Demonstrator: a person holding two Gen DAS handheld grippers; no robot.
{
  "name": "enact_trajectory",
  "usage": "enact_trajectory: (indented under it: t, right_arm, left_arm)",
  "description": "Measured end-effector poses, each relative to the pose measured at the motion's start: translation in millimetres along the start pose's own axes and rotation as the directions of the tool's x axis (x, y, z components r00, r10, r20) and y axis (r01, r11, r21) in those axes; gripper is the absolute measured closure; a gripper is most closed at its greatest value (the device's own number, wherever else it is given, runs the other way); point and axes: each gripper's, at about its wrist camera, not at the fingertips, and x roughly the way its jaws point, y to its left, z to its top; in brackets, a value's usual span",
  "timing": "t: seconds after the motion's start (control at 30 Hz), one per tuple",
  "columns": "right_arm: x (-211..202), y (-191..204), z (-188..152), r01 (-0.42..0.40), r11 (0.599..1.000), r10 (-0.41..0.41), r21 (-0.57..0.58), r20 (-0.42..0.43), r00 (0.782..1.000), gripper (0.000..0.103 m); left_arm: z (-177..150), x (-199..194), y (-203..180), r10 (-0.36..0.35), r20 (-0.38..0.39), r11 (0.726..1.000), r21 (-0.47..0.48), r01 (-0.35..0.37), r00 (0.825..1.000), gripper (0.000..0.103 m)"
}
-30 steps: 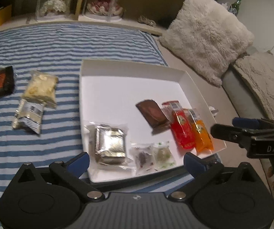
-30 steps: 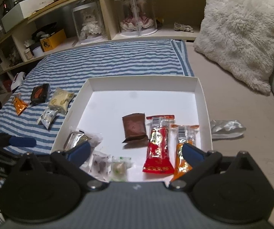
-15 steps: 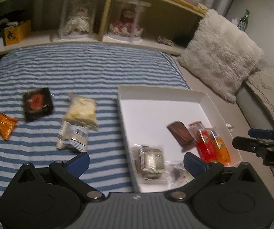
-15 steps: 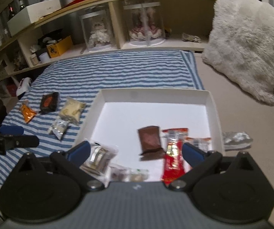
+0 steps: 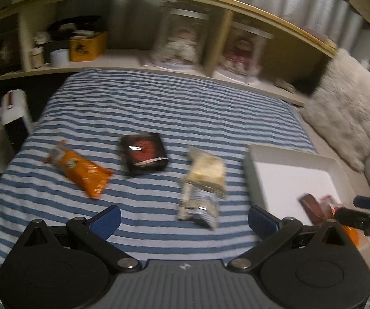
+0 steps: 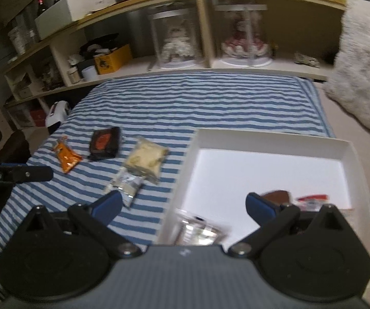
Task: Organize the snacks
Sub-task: 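Lift both tools out of the tray toward the remaining snacks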
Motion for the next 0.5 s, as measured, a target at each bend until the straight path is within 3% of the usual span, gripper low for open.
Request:
enact_trajectory:
  t: [0.37, 0.5]
  right_arm:
    - [62.5, 58.4, 11.9, -0.114, 0.993, 0.114, -0.028, 0.016, 0.993, 0.000]
    - [83.4, 65.5, 12.3, -0.210, 0.976, 0.211, -0.058, 0.027, 0.977, 0.000]
  left_arm:
    - [11.1, 19.4, 69.6, 0.115, 0.012, 0.986, -0.125, -0.113, 0.993, 0.000]
    - [18.4, 36.0, 86.6, 0.142, 0.008, 0.973, -0.183, -0.138, 0.990, 0.000]
